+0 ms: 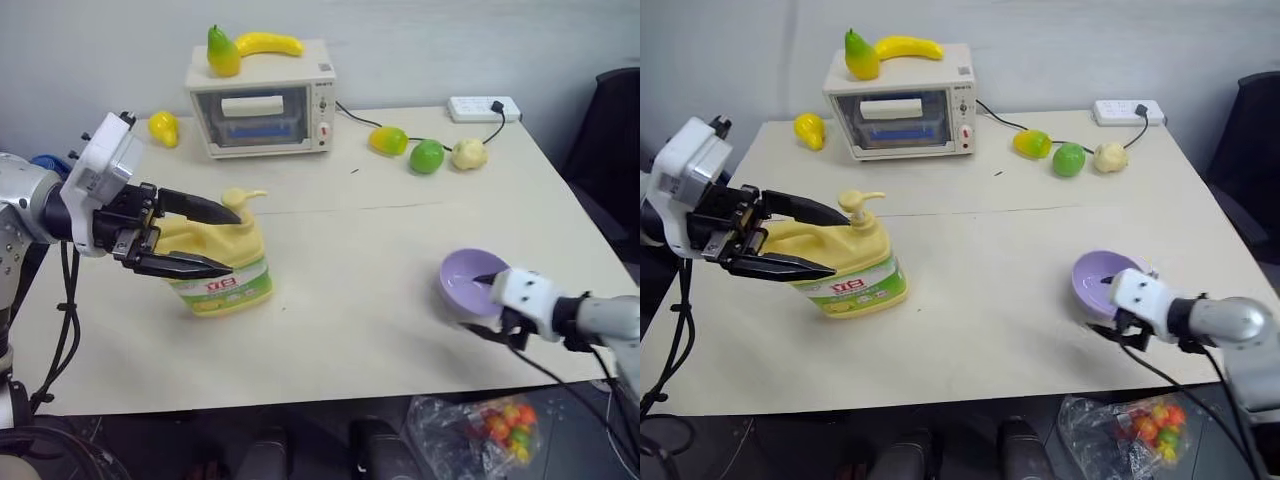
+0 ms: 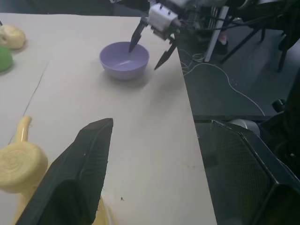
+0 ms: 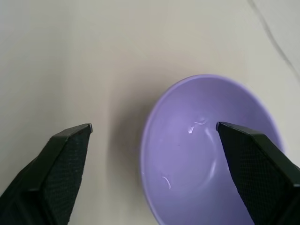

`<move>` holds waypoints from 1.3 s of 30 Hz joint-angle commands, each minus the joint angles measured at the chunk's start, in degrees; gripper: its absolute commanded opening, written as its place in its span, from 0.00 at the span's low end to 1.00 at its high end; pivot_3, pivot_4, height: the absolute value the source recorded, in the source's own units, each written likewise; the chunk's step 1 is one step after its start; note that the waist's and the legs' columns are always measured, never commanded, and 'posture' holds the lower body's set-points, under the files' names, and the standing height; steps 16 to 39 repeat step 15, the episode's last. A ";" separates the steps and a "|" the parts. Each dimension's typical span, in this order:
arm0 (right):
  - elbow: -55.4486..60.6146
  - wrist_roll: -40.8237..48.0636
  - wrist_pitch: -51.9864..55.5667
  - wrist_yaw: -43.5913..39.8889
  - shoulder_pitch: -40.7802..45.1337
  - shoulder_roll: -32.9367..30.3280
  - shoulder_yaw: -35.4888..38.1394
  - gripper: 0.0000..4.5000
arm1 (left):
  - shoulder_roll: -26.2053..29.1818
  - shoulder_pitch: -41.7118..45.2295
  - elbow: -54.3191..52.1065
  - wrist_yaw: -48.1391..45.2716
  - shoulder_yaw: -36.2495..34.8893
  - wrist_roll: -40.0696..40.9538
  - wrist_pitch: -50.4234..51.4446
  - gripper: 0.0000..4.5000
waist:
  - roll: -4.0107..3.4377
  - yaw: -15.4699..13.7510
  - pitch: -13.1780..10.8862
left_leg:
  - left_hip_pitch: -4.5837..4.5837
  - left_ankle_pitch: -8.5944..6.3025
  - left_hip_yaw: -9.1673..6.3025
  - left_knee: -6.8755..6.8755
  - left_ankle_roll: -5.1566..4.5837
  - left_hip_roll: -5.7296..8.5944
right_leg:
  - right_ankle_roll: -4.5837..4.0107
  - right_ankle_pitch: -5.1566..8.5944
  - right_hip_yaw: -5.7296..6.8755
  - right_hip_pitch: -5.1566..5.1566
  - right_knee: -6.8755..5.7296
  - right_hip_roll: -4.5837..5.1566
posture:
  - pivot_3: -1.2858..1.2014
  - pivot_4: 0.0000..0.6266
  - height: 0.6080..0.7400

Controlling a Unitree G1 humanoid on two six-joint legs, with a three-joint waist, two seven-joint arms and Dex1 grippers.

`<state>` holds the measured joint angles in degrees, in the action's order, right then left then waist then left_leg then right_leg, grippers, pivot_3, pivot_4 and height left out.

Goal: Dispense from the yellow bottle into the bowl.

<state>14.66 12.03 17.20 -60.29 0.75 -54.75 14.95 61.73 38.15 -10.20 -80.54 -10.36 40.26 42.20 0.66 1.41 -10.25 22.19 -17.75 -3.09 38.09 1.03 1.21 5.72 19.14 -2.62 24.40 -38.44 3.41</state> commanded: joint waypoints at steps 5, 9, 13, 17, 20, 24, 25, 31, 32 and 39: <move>12.06 26.80 26.24 -10.48 -11.96 -3.28 36.62 1.00 | 6.96 -12.09 2.21 1.25 -15.01 -0.51 0.36 0.86 | 0.03 0.04 -0.01 | -0.17 -0.06 -0.04 -0.12 -0.09 -0.12 | 0.00 0.00 -0.05 -0.21 0.20 -0.08 | 0.52 0.24 1.00; 10.44 29.97 30.28 -17.45 -21.01 -3.21 46.62 1.00 | 7.96 -19.39 1.55 2.21 -22.34 -2.27 -0.86 0.99 | 0.13 -0.20 -0.09 | -1.04 -0.20 -0.09 -0.41 -0.26 -0.14 | -0.04 0.03 0.06 -1.34 0.92 0.01 | 0.52 0.24 1.00; 6.82 29.07 28.64 -19.15 -24.11 -3.75 48.75 1.00 | 7.52 -24.28 0.34 2.47 -26.58 -1.41 0.27 0.99 | 0.16 -0.40 -0.10 | -1.75 -0.23 -0.02 -0.92 -0.35 -0.12 | -0.03 0.04 0.02 -2.13 1.64 0.11 | 0.52 0.24 1.00; 5.48 27.75 26.83 -18.74 -24.06 -4.19 47.59 1.00 | 6.89 -25.28 -0.16 3.00 -27.00 -0.95 0.02 0.99 | 0.19 -0.39 -0.11 | -1.78 -0.24 -0.02 -0.93 -0.35 -0.13 | -0.03 0.03 0.00 -2.16 1.70 0.12 | 0.52 0.24 1.00; 5.48 27.75 26.83 -18.74 -24.06 -4.19 47.59 1.00 | 6.89 -25.28 -0.16 3.00 -27.00 -0.95 0.02 0.99 | 0.19 -0.39 -0.11 | -1.78 -0.24 -0.02 -0.93 -0.35 -0.13 | -0.03 0.03 0.00 -2.16 1.70 0.12 | 0.52 0.24 1.00; 5.48 27.75 26.83 -18.74 -24.06 -4.19 47.59 1.00 | 6.89 -25.28 -0.16 3.00 -27.00 -0.95 0.02 0.99 | 0.19 -0.39 -0.11 | -1.78 -0.24 -0.02 -0.93 -0.35 -0.13 | -0.03 0.03 0.00 -2.16 1.70 0.12 | 0.52 0.24 1.00; 5.48 27.75 26.83 -18.74 -24.06 -4.19 47.59 1.00 | 6.89 -25.28 -0.16 3.00 -27.00 -0.95 0.02 0.99 | 0.19 -0.39 -0.11 | -1.78 -0.24 -0.02 -0.93 -0.35 -0.13 | -0.03 0.03 0.00 -2.16 1.70 0.12 | 0.52 0.24 1.00; 5.48 27.75 26.83 -18.74 -24.06 -4.19 47.59 1.00 | 6.89 -25.28 -0.16 3.00 -27.00 -0.95 0.02 0.99 | 0.19 -0.39 -0.11 | -1.78 -0.24 -0.02 -0.93 -0.35 -0.13 | -0.03 0.03 0.00 -2.16 1.70 0.12 | 0.52 0.24 1.00; 5.48 27.75 26.83 -18.74 -24.06 -4.19 47.59 1.00 | 6.89 -25.28 -0.16 3.00 -27.00 -0.95 0.02 0.99 | 0.19 -0.39 -0.11 | -1.78 -0.24 -0.02 -0.93 -0.35 -0.13 | -0.03 0.03 0.00 -2.16 1.70 0.12 | 0.52 0.24 1.00; 5.48 27.75 26.83 -18.74 -24.06 -4.19 47.59 1.00 | 6.89 -25.28 -0.16 3.00 -27.00 -0.95 0.02 0.99 | 0.19 -0.39 -0.11 | -1.78 -0.24 -0.02 -0.93 -0.35 -0.13 | -0.03 0.03 0.00 -2.16 1.70 0.12 | 0.52 0.24 1.00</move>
